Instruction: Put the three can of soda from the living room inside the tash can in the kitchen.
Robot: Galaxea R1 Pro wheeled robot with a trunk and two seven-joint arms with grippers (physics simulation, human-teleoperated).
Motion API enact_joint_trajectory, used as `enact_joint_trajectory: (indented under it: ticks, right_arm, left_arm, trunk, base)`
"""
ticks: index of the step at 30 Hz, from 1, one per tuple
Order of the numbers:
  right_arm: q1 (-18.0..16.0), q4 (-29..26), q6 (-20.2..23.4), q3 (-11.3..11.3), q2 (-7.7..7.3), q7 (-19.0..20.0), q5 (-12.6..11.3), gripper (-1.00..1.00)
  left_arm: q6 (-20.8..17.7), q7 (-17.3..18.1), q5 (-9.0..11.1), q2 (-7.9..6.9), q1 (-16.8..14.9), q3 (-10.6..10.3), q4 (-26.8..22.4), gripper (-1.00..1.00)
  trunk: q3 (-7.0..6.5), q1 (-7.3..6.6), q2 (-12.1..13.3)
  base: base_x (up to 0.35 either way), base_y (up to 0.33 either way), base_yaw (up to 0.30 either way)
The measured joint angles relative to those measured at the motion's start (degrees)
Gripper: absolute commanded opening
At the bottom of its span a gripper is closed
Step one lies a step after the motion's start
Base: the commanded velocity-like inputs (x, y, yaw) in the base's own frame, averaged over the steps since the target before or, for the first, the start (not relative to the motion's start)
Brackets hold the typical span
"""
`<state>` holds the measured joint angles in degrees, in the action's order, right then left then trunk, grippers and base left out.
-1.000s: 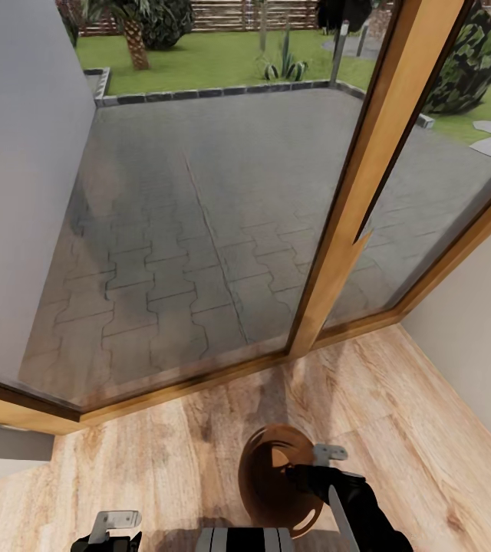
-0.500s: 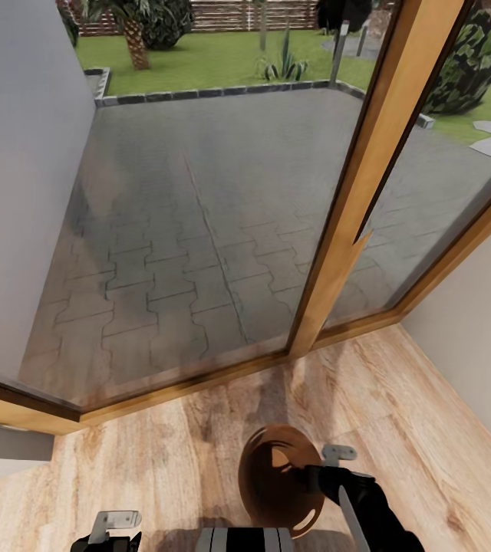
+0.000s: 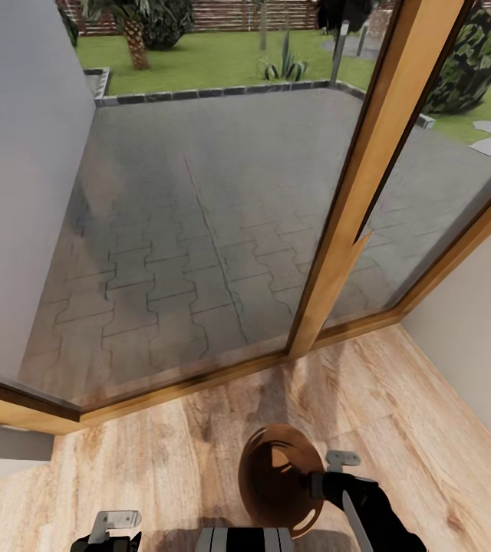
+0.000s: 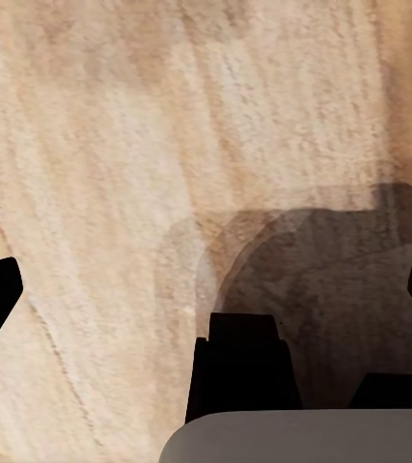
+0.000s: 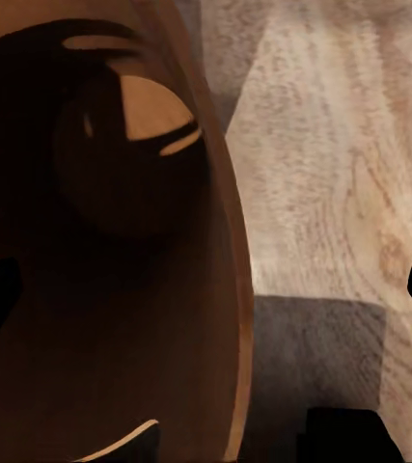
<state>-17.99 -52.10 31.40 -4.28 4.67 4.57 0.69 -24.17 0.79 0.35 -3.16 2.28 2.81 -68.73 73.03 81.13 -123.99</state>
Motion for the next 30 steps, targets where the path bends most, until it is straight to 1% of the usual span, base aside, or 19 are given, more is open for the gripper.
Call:
enact_joint_trajectory:
  ticks: [1, 2, 9, 10, 14, 16, 24, 29, 30]
  right_arm:
    - [-0.7, 2.5, -1.9, 0.0, -0.01, 0.0, 0.2, 1.0]
    - [-0.9, 3.1, -2.4, 0.0, -0.01, -0.1, 0.2, 1.0]
    - [-1.1, 4.0, -3.1, 0.0, -0.01, 0.0, 0.3, 1.0]
    - [-1.1, 4.1, -3.1, 0.0, -0.01, 0.0, 0.3, -1.0]
    - [-1.1, 4.1, -3.2, 0.0, -0.01, 0.0, 0.2, -1.0]
    - [-1.1, 4.1, -3.2, -0.1, -0.05, 0.0, 1.1, -1.0]
    - [-1.1, 4.1, -3.2, 0.0, -0.04, 0.0, 1.3, -1.0]
    - [-1.1, 4.1, -3.2, -0.1, -0.09, 0.0, 1.1, -1.0]
    - [-1.1, 4.0, -3.2, -0.1, -0.13, 0.0, 0.6, -1.0]
  left_arm:
    - [0.0, 0.0, 0.0, 0.0, 0.0, 0.0, 0.0, 1.0]
    - [0.0, 0.0, 0.0, 0.0, 0.0, 0.0, 0.0, 1.0]
    - [0.0, 0.0, 0.0, 0.0, 0.0, 0.0, 0.0, 1.0]
    - [0.0, 0.0, 0.0, 0.0, 0.0, 0.0, 0.0, 1.0]
    - [0.0, 0.0, 0.0, 0.0, 0.0, 0.0, 0.0, 1.0]
    - [0.0, 0.0, 0.0, 0.0, 0.0, 0.0, 0.0, 1.0]
    - [0.0, 0.0, 0.0, 0.0, 0.0, 0.0, 0.0, 1.0]
    - [0.0, 0.0, 0.0, 0.0, 0.0, 0.0, 0.0, 1.0]
    - [0.0, 0.0, 0.0, 0.0, 0.0, 0.0, 0.0, 1.0]
  trunk:
    - [0.0, 0.0, 0.0]
    - [0.0, 0.0, 0.0]
    - [0.0, 0.0, 0.0]
    - [0.0, 0.0, 0.0]
    - [0.0, 0.0, 0.0]
    - [0.0, 0.0, 0.0]
    - [-0.01, -0.01, 0.0]
    - [0.0, 0.0, 0.0]
    - [0.0, 0.0, 0.0]
  base:
    - [0.0, 0.0, 0.0]
    - [0.0, 0.0, 0.0]
    - [0.0, 0.0, 0.0]
    - [0.0, 0.0, 0.0]
    - [0.0, 0.0, 0.0]
    - [0.0, 0.0, 0.0]
    - [0.0, 0.0, 0.0]
    - [0.0, 0.0, 0.0]
    - [0.0, 0.0, 0.0]
